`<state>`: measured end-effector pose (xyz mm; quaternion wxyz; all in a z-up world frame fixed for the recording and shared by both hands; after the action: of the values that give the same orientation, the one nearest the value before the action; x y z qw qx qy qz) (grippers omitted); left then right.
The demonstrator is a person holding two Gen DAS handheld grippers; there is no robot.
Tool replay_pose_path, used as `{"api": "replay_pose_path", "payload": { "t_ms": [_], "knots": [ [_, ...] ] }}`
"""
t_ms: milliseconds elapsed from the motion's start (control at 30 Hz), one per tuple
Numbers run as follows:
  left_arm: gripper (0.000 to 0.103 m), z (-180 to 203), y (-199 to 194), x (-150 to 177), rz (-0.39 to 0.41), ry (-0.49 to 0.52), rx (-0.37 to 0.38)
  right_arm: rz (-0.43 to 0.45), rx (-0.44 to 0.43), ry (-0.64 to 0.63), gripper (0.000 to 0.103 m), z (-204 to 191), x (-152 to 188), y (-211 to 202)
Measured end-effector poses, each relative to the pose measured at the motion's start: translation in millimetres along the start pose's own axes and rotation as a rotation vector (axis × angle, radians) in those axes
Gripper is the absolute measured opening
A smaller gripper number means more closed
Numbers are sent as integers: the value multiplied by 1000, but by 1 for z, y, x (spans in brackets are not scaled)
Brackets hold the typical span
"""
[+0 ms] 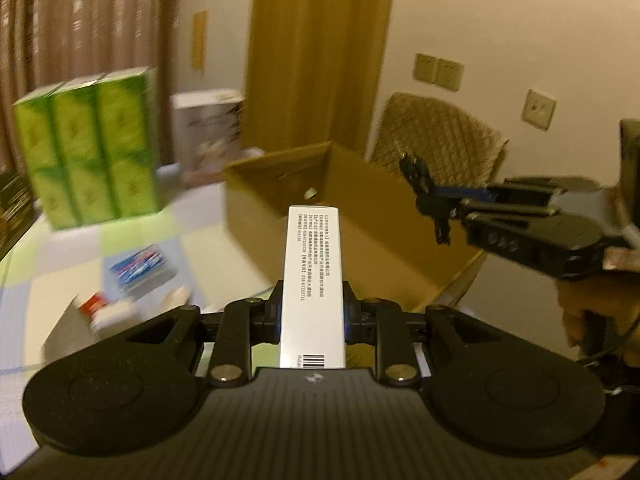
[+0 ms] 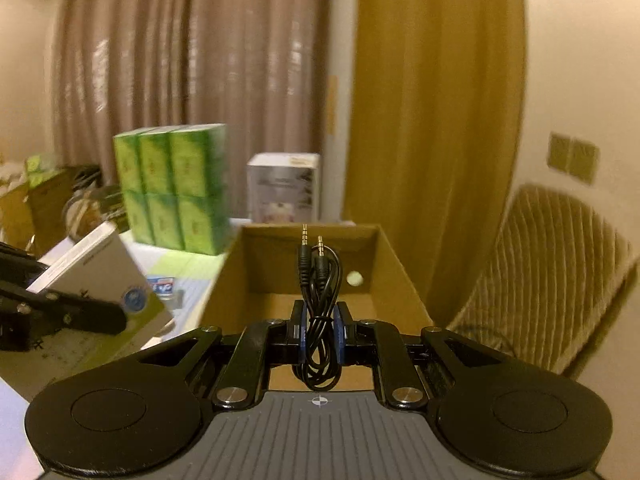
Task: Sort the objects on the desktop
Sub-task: 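Carry both items to the cardboard box and release them inside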
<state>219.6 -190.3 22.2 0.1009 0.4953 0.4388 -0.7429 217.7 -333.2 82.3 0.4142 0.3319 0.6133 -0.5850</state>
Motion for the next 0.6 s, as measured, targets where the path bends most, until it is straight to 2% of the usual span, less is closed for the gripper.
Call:
{"api": "replay_pose_path", "payload": {
  "t_ms": [133,267,600],
  "knots": [
    [20,28,25,-24,7,1,39,-17,-5,32,10,13,5,7],
    [20,42,54,-40,7,11,41,-31,-16,73,10,29,8,11],
    [20,42,114,-37,-31,-15,9,-46,-42,110,10,38,9,21]
  ]
}}
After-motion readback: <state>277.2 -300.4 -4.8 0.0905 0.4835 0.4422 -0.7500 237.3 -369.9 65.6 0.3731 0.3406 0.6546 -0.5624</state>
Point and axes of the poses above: each gripper's, at about its wrist camera, not at the fingertips, and y roughly the way its jaws point, z to its right, x to its underside, the point moved 6 cm from there along y, roughly the way its jaws point, and after that the axes turned 1 degree about -y, right-handed, at the moved point
